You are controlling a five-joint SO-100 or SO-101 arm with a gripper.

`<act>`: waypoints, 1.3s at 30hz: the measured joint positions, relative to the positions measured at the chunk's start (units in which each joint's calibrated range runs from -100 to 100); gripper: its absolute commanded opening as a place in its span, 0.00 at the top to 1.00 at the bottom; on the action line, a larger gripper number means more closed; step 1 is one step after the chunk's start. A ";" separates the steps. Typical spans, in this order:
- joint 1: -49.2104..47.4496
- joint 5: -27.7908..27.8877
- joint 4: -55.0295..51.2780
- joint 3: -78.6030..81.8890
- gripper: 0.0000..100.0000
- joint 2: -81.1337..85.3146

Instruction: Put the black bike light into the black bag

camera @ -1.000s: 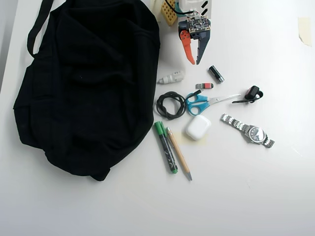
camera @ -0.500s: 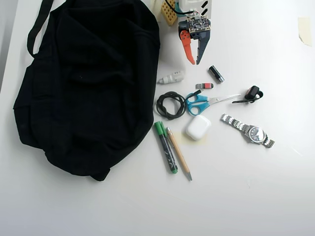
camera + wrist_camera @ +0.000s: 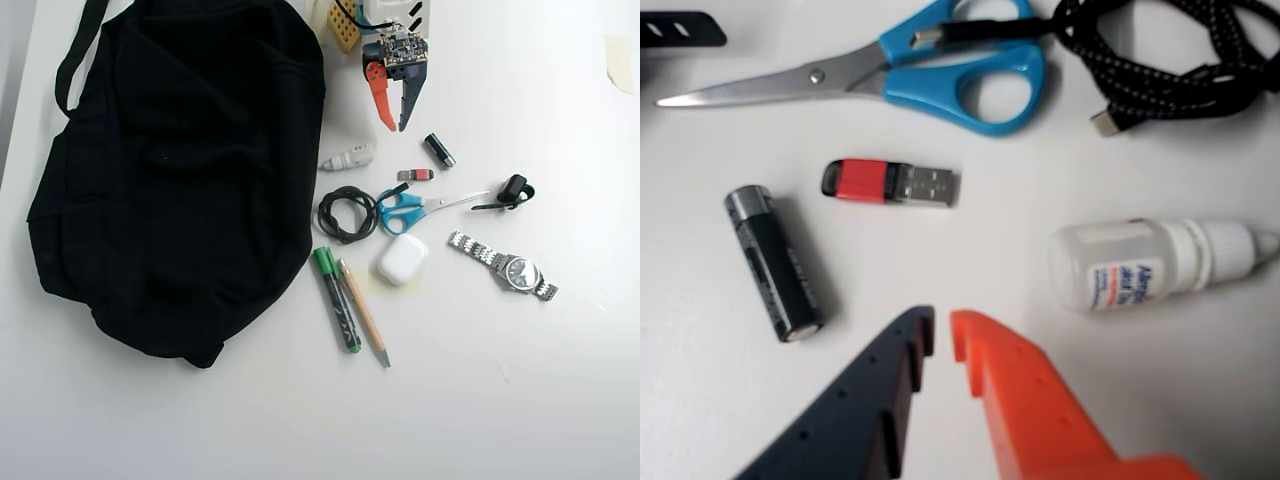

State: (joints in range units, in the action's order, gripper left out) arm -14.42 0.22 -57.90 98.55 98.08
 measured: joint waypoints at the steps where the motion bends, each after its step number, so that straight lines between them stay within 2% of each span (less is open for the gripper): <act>1: 0.00 0.00 0.00 0.00 0.98 0.00; 15: 0.00 -0.10 0.26 0.00 0.98 0.00; 21: -1.76 -0.10 10.48 -1.45 0.98 0.08; 26: -3.96 -0.10 14.40 -3.50 0.98 0.08; 34: -5.65 -0.10 14.74 -10.58 0.97 -1.08; 39: -6.24 0.10 17.72 -20.14 0.95 -11.84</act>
State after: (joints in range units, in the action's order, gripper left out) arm -20.66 0.32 -40.18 78.41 86.24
